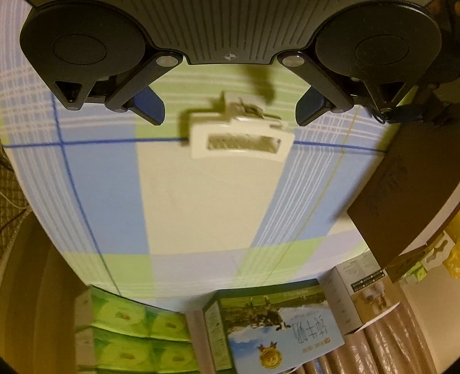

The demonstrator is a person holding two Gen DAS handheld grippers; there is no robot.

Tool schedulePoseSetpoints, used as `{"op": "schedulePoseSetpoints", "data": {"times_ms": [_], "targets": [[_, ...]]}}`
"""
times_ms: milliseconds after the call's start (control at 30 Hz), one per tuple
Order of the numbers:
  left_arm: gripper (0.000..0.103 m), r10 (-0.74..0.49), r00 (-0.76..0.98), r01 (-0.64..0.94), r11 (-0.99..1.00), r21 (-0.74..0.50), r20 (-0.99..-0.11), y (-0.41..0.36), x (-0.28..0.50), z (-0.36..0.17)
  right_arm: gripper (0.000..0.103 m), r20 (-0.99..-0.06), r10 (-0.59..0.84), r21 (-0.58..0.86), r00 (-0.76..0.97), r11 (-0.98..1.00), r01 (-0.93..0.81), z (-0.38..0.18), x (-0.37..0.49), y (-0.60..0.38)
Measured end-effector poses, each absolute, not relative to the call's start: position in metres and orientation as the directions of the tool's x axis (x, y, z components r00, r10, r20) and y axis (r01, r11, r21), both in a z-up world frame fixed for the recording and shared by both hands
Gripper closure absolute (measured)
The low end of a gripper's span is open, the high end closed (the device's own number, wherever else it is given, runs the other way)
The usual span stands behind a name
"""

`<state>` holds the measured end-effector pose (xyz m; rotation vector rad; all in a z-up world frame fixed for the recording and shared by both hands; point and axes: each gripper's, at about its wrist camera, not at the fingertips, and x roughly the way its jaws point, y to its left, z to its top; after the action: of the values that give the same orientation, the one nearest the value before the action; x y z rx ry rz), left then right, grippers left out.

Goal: Organize objects
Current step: 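Grasp the white plastic holder with the right tool, then carry the black cable and white holder with both tools over the brown box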

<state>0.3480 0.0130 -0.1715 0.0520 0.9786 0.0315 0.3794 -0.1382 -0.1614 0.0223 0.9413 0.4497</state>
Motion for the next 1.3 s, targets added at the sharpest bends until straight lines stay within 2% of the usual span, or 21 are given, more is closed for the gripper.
{"op": "schedulePoseSetpoints", "data": {"times_ms": [233, 467, 500, 1067, 1100, 1167, 1300], "targets": [[0.008, 0.06, 0.565, -0.016, 0.998, 0.062, -0.823, 0.014, 0.345, -0.172, 0.01, -0.784, 0.35, 0.176, 0.513, 0.917, -0.357, -0.169, 0.387, -0.128], [0.008, 0.057, 0.564, -0.014, 0.998, 0.059, -0.824, 0.016, 0.347, -0.172, 0.041, -0.777, 0.348, 0.129, 0.525, 0.904, -0.408, -0.166, 0.373, -0.131], [0.008, 0.057, 0.563, -0.013, 0.998, 0.06, -0.825, 0.016, 0.347, -0.173, 0.042, -0.778, 0.345, 0.119, 0.525, 0.902, -0.415, -0.166, 0.371, -0.132], [0.008, 0.024, 0.542, 0.033, 0.998, 0.049, -0.84, 0.014, 0.319, -0.17, 0.041, -0.809, 0.351, 0.086, 0.471, 0.864, -0.496, -0.157, 0.293, -0.186], [0.008, 0.021, 0.54, 0.033, 0.998, 0.046, -0.841, 0.015, 0.315, -0.169, 0.039, -0.809, 0.347, 0.085, 0.476, 0.868, -0.489, -0.156, 0.288, -0.189], [0.008, 0.021, 0.538, 0.031, 0.999, 0.044, -0.843, 0.016, 0.31, -0.168, 0.021, -0.799, 0.351, 0.11, 0.489, 0.884, -0.455, -0.154, 0.283, -0.191], [0.008, 0.026, 0.536, 0.029, 0.998, 0.049, -0.844, 0.017, 0.303, -0.168, 0.017, -0.786, 0.347, 0.131, 0.511, 0.902, -0.412, -0.152, 0.282, -0.179]]}}
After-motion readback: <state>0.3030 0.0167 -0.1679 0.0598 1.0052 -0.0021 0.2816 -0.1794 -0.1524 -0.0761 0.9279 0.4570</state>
